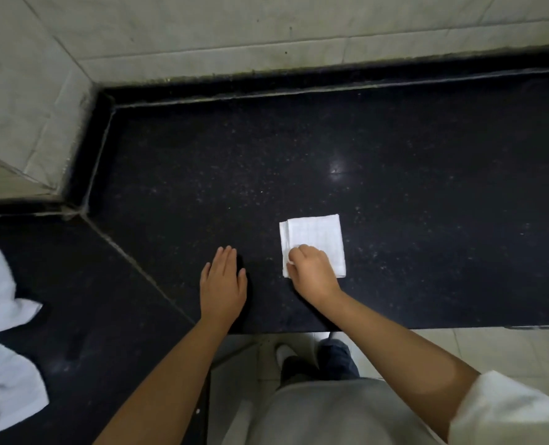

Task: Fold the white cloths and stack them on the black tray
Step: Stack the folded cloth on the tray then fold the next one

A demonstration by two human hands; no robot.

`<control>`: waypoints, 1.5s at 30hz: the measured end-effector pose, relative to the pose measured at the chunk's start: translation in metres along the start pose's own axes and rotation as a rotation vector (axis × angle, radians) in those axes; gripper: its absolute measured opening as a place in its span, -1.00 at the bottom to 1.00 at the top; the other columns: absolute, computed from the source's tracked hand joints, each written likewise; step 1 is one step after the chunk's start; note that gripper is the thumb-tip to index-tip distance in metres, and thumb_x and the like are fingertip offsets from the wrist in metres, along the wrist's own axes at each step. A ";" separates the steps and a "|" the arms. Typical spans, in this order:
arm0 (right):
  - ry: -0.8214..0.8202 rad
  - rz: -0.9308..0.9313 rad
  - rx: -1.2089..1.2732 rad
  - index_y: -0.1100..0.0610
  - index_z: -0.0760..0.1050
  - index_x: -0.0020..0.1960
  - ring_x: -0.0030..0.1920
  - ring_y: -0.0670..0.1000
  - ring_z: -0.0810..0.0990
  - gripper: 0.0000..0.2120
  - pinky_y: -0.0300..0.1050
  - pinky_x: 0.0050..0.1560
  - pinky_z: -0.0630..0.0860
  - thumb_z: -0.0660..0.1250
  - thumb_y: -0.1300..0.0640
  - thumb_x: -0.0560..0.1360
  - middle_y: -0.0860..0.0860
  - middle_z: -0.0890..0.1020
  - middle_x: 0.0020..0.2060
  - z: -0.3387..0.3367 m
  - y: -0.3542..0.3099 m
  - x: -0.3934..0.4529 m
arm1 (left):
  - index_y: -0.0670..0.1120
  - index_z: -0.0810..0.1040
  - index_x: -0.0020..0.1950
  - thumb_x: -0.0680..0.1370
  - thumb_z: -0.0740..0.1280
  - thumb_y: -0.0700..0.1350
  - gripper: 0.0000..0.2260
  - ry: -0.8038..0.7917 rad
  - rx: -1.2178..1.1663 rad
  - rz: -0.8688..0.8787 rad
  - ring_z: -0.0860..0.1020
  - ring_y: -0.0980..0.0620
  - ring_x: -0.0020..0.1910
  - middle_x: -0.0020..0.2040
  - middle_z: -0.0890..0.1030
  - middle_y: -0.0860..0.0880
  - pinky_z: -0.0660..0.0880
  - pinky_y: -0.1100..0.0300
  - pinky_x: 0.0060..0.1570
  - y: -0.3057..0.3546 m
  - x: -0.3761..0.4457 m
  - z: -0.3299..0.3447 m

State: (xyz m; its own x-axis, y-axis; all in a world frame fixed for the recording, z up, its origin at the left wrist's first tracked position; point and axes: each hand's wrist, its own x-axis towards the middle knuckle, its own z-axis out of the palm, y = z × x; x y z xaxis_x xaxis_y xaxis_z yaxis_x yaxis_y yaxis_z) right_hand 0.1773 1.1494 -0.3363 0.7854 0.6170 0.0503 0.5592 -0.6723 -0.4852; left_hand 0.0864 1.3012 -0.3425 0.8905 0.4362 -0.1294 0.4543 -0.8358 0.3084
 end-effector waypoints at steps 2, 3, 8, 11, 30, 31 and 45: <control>0.068 0.028 0.063 0.25 0.39 -0.42 -0.50 0.14 0.48 -0.79 -0.14 -0.47 0.39 0.42 0.41 0.23 0.14 0.50 -0.51 -0.006 0.001 0.003 | -0.28 0.40 0.34 0.51 -0.10 0.05 -0.41 0.003 -0.027 0.016 0.36 -0.16 0.39 0.35 0.45 -0.21 0.31 -0.14 0.32 0.000 0.000 -0.001; 0.125 0.039 0.086 0.25 0.39 -0.41 -0.49 0.12 0.48 -0.80 -0.16 -0.42 0.36 0.39 0.41 0.26 0.14 0.50 -0.51 -0.009 0.001 0.005 | -0.28 0.41 0.33 0.51 -0.09 0.04 -0.42 0.003 -0.039 0.021 0.38 -0.16 0.38 0.33 0.47 -0.21 0.33 -0.15 0.31 -0.001 0.000 0.000; 0.098 -0.013 0.057 0.24 0.44 -0.36 -0.44 0.13 0.51 -0.85 -0.09 -0.37 0.51 0.40 0.35 0.28 0.13 0.53 -0.46 -0.005 -0.005 0.002 | -0.29 0.43 0.32 0.52 -0.06 0.01 -0.45 -0.023 -0.050 0.044 0.40 -0.18 0.36 0.31 0.49 -0.22 0.36 -0.16 0.28 -0.003 0.000 -0.001; -0.142 -0.022 -0.016 0.30 0.51 -0.22 -0.30 0.20 0.54 -0.86 0.05 -0.29 0.56 0.43 0.23 0.35 0.19 0.56 -0.32 0.000 -0.008 -0.002 | -0.28 0.43 0.32 0.51 -0.06 0.02 -0.44 -0.018 -0.040 0.066 0.39 -0.17 0.37 0.32 0.48 -0.21 0.35 -0.14 0.29 -0.004 0.001 0.000; -0.069 -0.126 -0.197 0.19 0.63 -0.19 -0.36 0.11 0.61 -0.76 -0.08 -0.36 0.57 0.18 0.24 0.31 0.07 0.66 -0.32 -0.057 0.059 -0.030 | -0.09 0.64 -0.07 0.27 0.51 -0.03 -0.71 0.145 0.109 0.646 0.64 0.00 -0.08 -0.12 0.66 0.00 0.53 0.01 0.10 0.065 0.014 0.032; -0.032 -0.124 -0.175 0.18 0.63 -0.19 -0.36 0.09 0.61 -0.75 -0.10 -0.34 0.55 0.18 0.23 0.32 0.06 0.66 -0.33 -0.066 0.060 -0.034 | -0.09 0.63 -0.12 0.31 0.44 -0.12 -0.83 0.195 0.100 0.680 0.62 0.01 -0.12 -0.18 0.65 0.00 0.50 0.04 0.12 0.071 0.014 0.033; 0.175 0.228 -0.121 0.23 0.60 -0.03 -0.12 0.16 0.55 -0.85 -0.09 -0.03 0.44 0.29 0.27 0.45 0.16 0.63 -0.17 -0.307 0.263 -0.234 | -0.07 0.36 -0.04 0.47 0.14 -0.11 -0.89 0.389 -0.007 1.339 0.28 0.01 -0.23 -0.27 0.57 -0.07 0.33 0.19 -0.30 0.413 -0.027 0.059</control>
State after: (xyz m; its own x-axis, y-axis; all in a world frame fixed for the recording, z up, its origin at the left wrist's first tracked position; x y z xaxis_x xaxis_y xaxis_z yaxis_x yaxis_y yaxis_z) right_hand 0.2220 0.7025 -0.2074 0.9223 0.3714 0.1068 0.3821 -0.8356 -0.3947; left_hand 0.2517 0.9248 -0.2675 0.5781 -0.6194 0.5312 -0.7279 -0.6856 -0.0073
